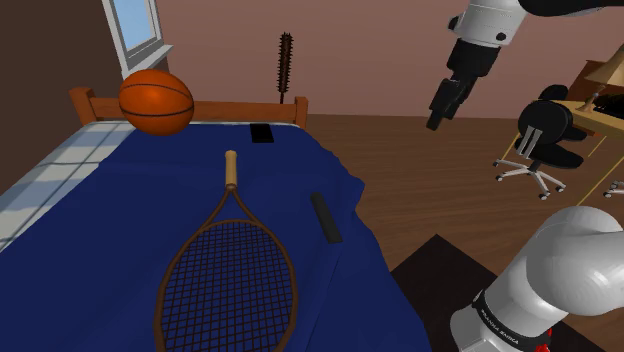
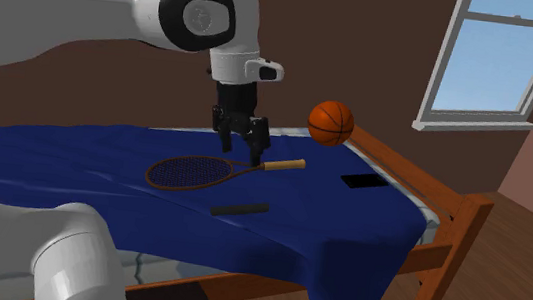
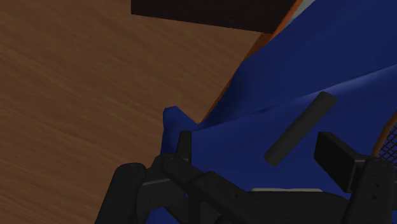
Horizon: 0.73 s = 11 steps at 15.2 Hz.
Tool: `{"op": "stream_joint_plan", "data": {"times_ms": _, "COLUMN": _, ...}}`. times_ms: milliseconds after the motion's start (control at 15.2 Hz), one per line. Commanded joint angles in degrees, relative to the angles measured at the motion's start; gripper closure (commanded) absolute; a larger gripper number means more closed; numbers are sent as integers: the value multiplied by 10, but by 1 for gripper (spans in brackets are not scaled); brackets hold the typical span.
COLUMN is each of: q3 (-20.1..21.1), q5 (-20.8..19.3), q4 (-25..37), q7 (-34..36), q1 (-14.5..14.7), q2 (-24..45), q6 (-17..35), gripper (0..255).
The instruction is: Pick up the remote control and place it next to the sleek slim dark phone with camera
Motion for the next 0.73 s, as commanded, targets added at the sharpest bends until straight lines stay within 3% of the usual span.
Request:
{"op": "stream_joint_plan", "data": {"times_ms": 0, "q3": 0, "q5": 0, "q4": 0, "q7": 0, "q1": 0, "q2": 0, "q6": 0, "gripper": 0}}
{"op": "stream_joint_plan", "data": {"times_ms": 660, "q3": 117, "q5": 63, "q4": -134, "q7": 192, "q1": -6, "q2": 29, "q6": 193, "gripper": 0}}
